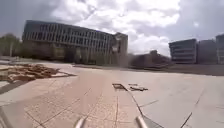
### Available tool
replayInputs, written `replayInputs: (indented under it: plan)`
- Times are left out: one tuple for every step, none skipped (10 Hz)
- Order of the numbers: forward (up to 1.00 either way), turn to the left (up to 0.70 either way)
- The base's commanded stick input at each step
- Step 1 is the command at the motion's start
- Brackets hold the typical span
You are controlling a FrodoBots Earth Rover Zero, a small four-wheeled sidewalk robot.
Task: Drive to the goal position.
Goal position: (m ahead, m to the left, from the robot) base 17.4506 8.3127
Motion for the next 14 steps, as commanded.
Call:
replayInputs:
  plan:
    - [0.70,0.00]
    - [0.70,0.00]
    - [0.70,0.00]
    - [0.70,0.00]
    - [0.70,0.00]
    - [0.70,0.00]
    - [0.70,0.00]
    - [0.70,0.00]
    - [0.70,0.00]
    - [0.70,0.00]
    - [0.70,0.00]
    - [0.70,0.00]
    - [0.70,0.00]
    - [0.70,0.00]
